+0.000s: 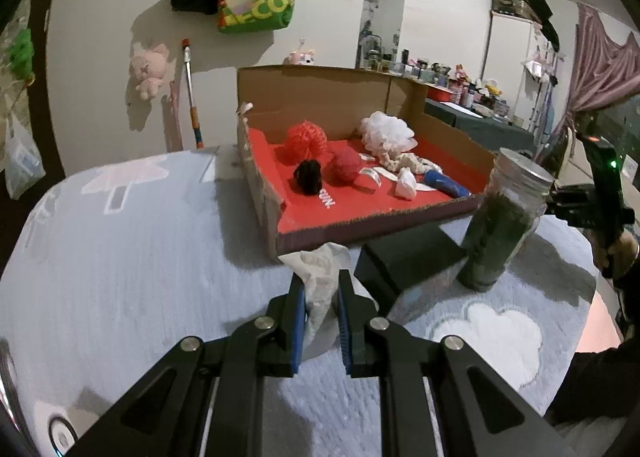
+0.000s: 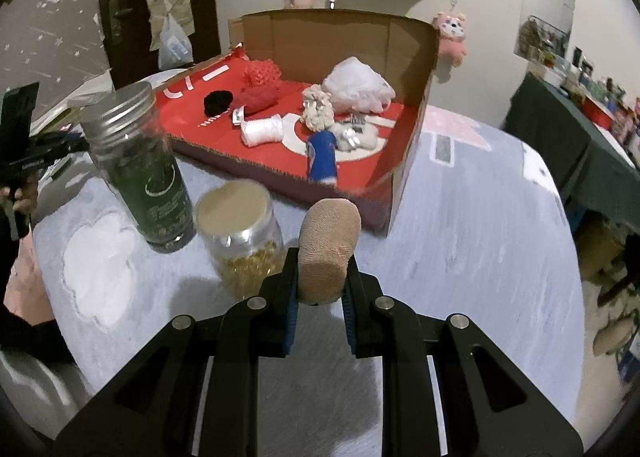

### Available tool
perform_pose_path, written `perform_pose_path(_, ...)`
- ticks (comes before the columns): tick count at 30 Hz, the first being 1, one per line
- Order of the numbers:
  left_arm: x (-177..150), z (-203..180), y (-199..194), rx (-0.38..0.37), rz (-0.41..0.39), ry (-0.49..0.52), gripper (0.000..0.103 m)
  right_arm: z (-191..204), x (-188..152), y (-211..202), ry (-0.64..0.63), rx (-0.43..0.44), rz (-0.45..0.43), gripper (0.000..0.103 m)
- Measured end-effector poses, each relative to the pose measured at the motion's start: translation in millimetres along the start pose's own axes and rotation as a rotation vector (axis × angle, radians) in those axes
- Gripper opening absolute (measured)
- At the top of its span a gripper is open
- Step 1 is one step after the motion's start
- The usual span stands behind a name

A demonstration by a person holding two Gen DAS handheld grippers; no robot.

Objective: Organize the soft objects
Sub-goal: 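Carry the white tissue pad and tan sponge into the box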

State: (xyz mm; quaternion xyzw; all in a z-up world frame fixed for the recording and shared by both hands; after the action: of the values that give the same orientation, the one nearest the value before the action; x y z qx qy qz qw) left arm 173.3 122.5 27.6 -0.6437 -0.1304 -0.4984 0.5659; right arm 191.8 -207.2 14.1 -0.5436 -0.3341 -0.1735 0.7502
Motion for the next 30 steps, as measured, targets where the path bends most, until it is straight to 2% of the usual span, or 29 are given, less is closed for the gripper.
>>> perform_pose_path(10, 39, 5, 12, -0.031, 0.005, 0.091, 0.015, 7, 31, 6, -0.083, 0.009, 0.024, 0.018)
perform_pose_path(17, 66, -2, 34, -0.095, 0.037, 0.109, 0.015, 22, 64, 13, -0.083, 0.107, 0.053, 0.018)
perform_pose_path(23, 83, -7, 60, -0.138, 0.093, 0.099, 0.015, 56, 98, 37, -0.114, 0.200, 0.129, 0.018)
perform_pose_path(30, 92, 0, 97, -0.187, 0.179, 0.041, 0.015, 98, 118, 80, -0.186, 0.266, 0.247, 0.018)
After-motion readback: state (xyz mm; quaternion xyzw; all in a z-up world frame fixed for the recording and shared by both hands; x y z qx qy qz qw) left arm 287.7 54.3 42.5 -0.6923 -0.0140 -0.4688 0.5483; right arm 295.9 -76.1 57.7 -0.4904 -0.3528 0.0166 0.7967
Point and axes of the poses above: each gripper's, at about its wrist camera, not at the fingertips, and y roughly the way its jaws point, z to its left, x to its top, the point moved 7 cm from there along y, roughly the way its jaws point, and after that the axes turned 15 degrees about y, right-handed, at the moved point
